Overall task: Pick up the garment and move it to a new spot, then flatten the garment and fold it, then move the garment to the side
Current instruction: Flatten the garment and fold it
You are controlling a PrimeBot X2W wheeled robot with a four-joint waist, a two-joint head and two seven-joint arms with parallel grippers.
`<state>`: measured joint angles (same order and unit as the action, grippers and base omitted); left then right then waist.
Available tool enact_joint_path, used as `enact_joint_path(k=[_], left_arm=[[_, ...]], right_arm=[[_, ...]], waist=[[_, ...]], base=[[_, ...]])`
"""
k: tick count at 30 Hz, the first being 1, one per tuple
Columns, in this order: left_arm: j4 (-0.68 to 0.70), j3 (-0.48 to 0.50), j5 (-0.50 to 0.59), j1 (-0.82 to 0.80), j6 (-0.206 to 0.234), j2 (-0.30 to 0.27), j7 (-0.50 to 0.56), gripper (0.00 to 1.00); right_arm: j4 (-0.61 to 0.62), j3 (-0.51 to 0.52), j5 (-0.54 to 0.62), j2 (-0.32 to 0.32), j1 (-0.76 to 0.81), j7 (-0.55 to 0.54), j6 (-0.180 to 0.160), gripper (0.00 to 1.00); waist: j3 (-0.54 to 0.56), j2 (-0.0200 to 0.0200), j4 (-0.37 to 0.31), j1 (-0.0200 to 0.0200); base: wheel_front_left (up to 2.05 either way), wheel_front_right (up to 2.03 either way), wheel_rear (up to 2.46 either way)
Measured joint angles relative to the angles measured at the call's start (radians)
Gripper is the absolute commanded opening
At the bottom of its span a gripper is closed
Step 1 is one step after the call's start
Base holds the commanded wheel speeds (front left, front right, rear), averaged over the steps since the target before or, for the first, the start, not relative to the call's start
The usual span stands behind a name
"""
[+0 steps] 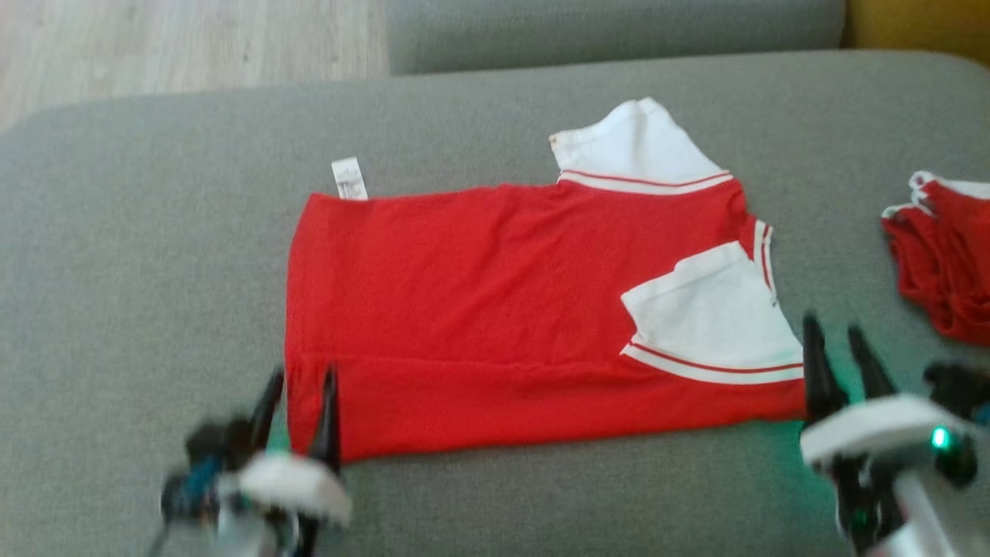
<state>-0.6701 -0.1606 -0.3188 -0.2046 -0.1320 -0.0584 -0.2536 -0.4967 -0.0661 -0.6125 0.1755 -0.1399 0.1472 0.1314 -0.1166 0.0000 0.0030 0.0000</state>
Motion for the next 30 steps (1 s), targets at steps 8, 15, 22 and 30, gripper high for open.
enact_joint_path(k=[8, 15, 22, 30], left_arm=[[-0.010, -0.154, -0.017, -0.408, 0.000, -0.158, 0.177, 1.00], [-0.045, -0.274, -0.125, -0.552, 0.000, -0.242, 0.302, 1.00], [-0.089, -0.326, -0.178, -0.594, 0.000, -0.277, 0.292, 1.00], [-0.160, -0.395, -0.196, -0.633, 0.000, -0.275, 0.260, 0.47]], right_arm=[[0.039, -0.031, 0.057, 0.004, -0.179, -0.037, 0.000, 1.00], [0.064, -0.112, 0.068, -0.006, -0.306, -0.052, 0.000, 1.00], [0.065, -0.140, 0.065, -0.003, -0.325, -0.050, 0.000, 1.00], [0.064, -0.154, 0.055, 0.023, -0.374, -0.042, 0.000, 1.00]], waist=[[-0.108, 0.0000, 0.011, 0.0002], [-0.215, 0.0000, -0.003, 0.0004], [-0.276, -0.0001, -0.021, 0.0003], [-0.316, -0.0001, -0.028, 0.0001]], base=[[0.00, 0.00, 0.00], [0.00, 0.00, 0.00], [0.00, 0.00, 0.00], [0.00, 0.00, 0.00]])
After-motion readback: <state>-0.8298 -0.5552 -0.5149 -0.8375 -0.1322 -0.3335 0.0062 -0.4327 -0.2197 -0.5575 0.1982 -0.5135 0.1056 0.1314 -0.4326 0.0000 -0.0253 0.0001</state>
